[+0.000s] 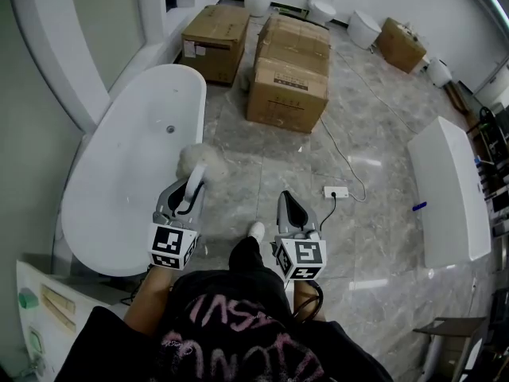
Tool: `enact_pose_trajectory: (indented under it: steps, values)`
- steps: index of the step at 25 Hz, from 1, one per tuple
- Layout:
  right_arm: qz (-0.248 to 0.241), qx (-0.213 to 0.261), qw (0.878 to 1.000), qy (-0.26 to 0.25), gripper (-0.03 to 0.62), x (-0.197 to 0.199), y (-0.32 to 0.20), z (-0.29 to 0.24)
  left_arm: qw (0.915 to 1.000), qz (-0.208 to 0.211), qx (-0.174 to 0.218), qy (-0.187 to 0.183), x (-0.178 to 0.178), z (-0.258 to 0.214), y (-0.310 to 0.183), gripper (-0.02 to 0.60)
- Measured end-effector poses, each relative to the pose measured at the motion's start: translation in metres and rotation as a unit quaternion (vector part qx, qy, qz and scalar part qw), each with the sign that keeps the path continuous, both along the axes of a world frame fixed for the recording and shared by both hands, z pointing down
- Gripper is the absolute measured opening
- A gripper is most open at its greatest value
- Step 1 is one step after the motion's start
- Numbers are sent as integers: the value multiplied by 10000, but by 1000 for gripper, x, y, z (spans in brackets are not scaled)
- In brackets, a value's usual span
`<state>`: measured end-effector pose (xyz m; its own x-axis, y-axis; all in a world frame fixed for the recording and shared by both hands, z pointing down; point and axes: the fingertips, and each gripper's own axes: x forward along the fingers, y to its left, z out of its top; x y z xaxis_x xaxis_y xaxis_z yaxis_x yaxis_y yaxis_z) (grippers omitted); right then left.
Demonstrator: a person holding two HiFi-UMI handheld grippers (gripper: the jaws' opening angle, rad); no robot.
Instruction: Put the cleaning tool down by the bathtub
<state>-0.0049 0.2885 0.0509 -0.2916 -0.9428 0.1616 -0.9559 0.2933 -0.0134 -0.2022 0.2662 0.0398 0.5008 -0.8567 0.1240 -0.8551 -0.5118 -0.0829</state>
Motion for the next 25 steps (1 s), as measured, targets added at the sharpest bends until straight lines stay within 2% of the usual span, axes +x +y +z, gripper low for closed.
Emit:
enact_pose_trajectory:
  steps: [11, 25]
  values:
    - [4, -112, 9999, -28, 18, 20, -51, 8, 9999, 48, -39, -132, 22, 3, -48, 81]
    - [5, -520, 9986, -40, 18, 41, -139, 33, 9991, -51, -399, -132, 42, 25, -134, 81]
